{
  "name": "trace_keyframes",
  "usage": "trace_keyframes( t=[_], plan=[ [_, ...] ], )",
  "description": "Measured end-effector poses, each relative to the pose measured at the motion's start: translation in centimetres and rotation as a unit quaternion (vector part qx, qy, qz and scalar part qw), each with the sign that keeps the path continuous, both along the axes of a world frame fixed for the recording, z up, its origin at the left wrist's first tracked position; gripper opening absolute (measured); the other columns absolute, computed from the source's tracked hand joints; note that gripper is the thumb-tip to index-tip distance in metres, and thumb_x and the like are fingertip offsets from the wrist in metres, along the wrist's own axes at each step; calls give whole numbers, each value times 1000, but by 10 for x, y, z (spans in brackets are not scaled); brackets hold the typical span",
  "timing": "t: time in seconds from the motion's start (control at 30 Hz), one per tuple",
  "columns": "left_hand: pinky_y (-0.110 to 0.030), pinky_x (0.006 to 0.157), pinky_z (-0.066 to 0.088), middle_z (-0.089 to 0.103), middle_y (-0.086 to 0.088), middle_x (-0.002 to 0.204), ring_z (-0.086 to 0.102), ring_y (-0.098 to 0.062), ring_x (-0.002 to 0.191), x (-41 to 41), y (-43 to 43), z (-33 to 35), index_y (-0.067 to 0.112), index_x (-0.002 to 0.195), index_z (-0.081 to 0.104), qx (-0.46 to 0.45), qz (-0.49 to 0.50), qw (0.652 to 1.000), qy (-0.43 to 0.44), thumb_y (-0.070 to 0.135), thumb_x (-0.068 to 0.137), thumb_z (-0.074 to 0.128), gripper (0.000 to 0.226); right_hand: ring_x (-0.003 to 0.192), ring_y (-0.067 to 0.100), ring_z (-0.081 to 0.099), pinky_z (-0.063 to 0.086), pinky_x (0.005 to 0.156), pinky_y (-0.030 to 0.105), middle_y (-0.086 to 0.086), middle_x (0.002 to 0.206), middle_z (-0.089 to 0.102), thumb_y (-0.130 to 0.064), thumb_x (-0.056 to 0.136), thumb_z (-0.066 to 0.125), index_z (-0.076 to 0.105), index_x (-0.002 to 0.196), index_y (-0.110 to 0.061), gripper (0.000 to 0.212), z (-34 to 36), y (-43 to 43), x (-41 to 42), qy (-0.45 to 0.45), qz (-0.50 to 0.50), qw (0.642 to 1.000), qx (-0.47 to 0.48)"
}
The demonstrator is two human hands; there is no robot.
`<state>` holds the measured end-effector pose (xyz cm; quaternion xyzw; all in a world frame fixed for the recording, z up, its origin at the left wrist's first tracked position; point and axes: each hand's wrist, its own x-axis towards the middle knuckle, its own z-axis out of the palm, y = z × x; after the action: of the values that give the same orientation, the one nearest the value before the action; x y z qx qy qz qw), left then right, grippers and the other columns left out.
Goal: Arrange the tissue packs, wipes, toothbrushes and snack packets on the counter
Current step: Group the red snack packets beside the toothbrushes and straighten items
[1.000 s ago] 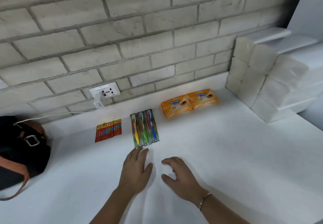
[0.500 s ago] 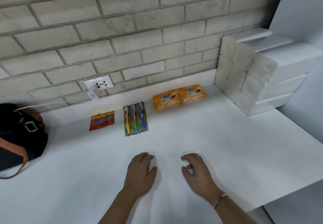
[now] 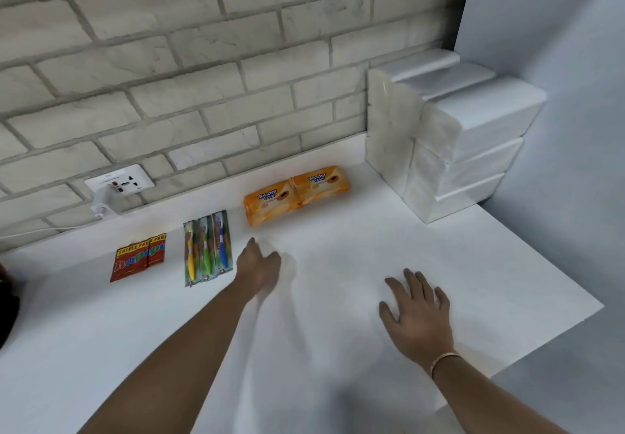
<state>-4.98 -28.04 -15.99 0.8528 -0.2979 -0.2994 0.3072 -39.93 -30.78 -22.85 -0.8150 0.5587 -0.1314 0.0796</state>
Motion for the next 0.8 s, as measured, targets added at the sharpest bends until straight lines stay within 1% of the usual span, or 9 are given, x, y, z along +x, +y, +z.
trace_keyframes(
  t=[0.07, 0.1, 0.17, 0.23, 0.3, 0.4, 0.53, 0.7, 0.8],
  plan=[
    [-37, 104, 42, 35, -14, 162, 44, -38, 142, 7, -25, 6, 16, 164, 15, -34, 58, 996, 55, 35, 95, 66, 88, 149, 25, 34, 24, 114, 53, 3, 156, 45, -57, 90, 47, 55, 137, -37, 52, 1, -2, 3, 7, -7, 1000, 4],
    [-38, 105, 41, 33, -14, 163, 43, -38, 142, 13, -34, 9, 16, 164, 13, -51, 97, 991, 75, 36, 97, 65, 88, 149, 24, 33, 24, 115, 53, 2, 157, 45, -57, 90, 48, 55, 137, -38, 52, 1, -2, 3, 11, -10, 1000, 6],
    [-44, 108, 41, 43, -14, 155, 47, -40, 137, 38, -55, 3, 11, 161, 23, -91, 158, 978, 106, 47, 94, 67, 87, 149, 24, 35, 26, 114, 53, 1, 156, 46, -57, 88, 49, 55, 136, -39, 51, 1, -3, 2, 12, -14, 1000, 8],
    [-57, 103, 50, 59, -19, 139, 60, -45, 121, 76, -71, -21, 7, 149, 41, -115, 186, 966, 139, 69, 70, 73, 105, 147, 25, 39, 29, 111, 54, 3, 154, 49, -55, 86, 52, 58, 133, -38, 51, 1, -2, 3, 12, -13, 1000, 3],
    [-64, 96, 54, 66, -21, 128, 66, -46, 111, 100, -86, -44, 7, 142, 48, -111, 191, 964, 146, 77, 53, 76, 116, 147, 26, 40, 29, 111, 55, 4, 153, 50, -55, 85, 52, 58, 132, -39, 51, 0, -4, 3, 14, -12, 1000, 4],
    [-46, 92, 52, 63, -11, 127, 62, -37, 114, 69, -91, -3, 6, 145, 46, -98, 170, 974, 116, 54, 81, 76, 86, 147, 25, 39, 28, 112, 54, 4, 153, 50, -55, 85, 49, 58, 132, -40, 51, -1, -5, 2, 3, -17, 1000, 7],
    [-49, 91, 58, 72, -15, 110, 67, -35, 100, 62, -103, -8, 5, 120, 67, -84, 150, 983, 59, 37, 90, 72, 44, 149, 23, 36, 26, 114, 52, 1, 155, 48, -56, 84, 48, 55, 133, -42, 51, 3, -5, 4, -7, -22, 999, 25],
    [-43, 90, 56, 68, -12, 103, 62, -30, 95, 53, -113, -10, 9, 110, 67, -63, 154, 986, 14, 35, 93, 71, 31, 151, 23, 32, 23, 116, 51, -1, 158, 44, -58, 86, 46, 53, 135, -44, 52, 3, -6, 3, -3, -20, 999, 28],
    [-41, 87, 54, 69, -13, 104, 62, -31, 96, 57, -117, -11, 8, 111, 67, -59, 141, 988, 4, 38, 92, 71, 35, 151, 23, 32, 24, 116, 50, -1, 158, 43, -58, 86, 45, 53, 135, -43, 52, 3, -5, 4, 0, -20, 999, 28]
  ],
)
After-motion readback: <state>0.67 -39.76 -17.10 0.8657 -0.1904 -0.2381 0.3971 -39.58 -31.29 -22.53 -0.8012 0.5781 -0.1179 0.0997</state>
